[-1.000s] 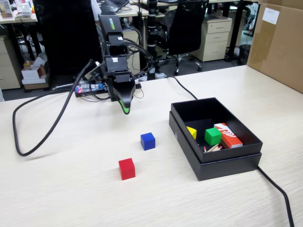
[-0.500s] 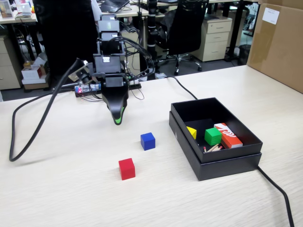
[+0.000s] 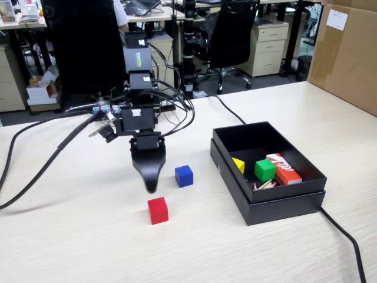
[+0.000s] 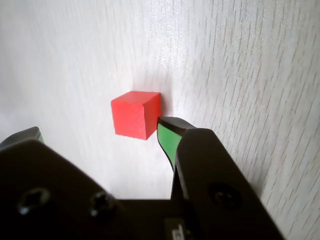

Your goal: Put the red cube on top of the blue cube

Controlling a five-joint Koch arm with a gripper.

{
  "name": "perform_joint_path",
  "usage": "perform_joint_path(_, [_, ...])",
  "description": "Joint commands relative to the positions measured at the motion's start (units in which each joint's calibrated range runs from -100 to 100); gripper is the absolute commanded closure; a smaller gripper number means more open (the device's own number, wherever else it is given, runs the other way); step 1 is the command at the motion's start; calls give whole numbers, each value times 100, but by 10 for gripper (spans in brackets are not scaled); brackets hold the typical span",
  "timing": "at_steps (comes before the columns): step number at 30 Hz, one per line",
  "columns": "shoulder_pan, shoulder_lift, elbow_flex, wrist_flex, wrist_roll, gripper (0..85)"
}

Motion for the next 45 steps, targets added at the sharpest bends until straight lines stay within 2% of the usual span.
perform_joint_path(1, [10, 43, 647, -35, -88, 390])
perform_joint_path(24, [49, 1006, 946, -35, -303, 390])
perform_joint_path(39, [39, 1213, 973, -35, -342, 390])
perform_joint_path(42, [34, 1213, 928, -35, -361, 395])
perform_joint_path(45, [34, 1213, 892, -70, -396, 436])
